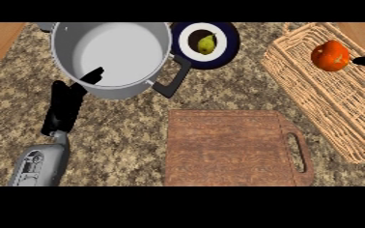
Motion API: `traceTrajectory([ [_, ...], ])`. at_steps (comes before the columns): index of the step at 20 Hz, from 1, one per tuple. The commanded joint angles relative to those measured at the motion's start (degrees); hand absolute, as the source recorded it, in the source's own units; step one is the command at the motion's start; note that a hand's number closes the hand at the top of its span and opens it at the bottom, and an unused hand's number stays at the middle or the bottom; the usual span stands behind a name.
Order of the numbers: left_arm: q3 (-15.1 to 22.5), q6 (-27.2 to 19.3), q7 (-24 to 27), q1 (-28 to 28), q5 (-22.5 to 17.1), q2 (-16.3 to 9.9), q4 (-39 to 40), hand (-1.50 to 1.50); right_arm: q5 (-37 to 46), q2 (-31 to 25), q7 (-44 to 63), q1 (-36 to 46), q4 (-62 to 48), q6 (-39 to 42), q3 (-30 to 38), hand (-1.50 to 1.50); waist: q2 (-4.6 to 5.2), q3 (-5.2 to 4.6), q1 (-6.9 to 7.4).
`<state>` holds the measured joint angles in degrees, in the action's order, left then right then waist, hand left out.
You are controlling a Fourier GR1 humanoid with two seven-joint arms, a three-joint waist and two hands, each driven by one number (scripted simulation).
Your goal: Pick the squash from the cutting board and place it in the basket
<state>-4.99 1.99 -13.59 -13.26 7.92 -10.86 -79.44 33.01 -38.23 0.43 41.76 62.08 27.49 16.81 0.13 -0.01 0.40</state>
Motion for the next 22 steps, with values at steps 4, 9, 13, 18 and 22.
traceTrajectory([
  [4, -1.0, 1.19, 0.59, 0.16, -0.93, -0.57, 0.44, 0.0, -3.06, 3.98, -2.87, 0.33, -1.49, -7.47, 3.92, -1.5, -0.08, 0.01, -0.11],
  [9, -0.26, 0.73, -1.67, 0.37, -0.1, -0.57, -2.2, 0.0, -6.69, 1.36, -1.31, 1.78, -2.57, -11.57, 11.1, -1.5, -0.19, 0.02, -0.16],
  [13, 0.16, -0.87, 0.36, 0.55, 0.9, 0.88, -0.72, 0.0, -9.43, -1.8, 0.12, 1.88, -6.73, -12.57, 15.98, -1.5, -0.13, 0.02, -0.26],
  [18, -2.31, 1.54, -0.49, -2.41, -0.89, -2.02, 1.32, 0.0, -13.15, -10.53, -3.24, -0.27, -15.37, -9.92, 23.05, -1.5, 0.08, 0.06, -0.53],
  [22, 0.95, -0.33, 0.33, 2.0, 0.66, 1.82, -1.59, 0.0, -14.47, -21.46, -10.6, -3.25, -26.72, -2.03, 26.2, -1.5, 0.25, 0.16, 0.18],
])
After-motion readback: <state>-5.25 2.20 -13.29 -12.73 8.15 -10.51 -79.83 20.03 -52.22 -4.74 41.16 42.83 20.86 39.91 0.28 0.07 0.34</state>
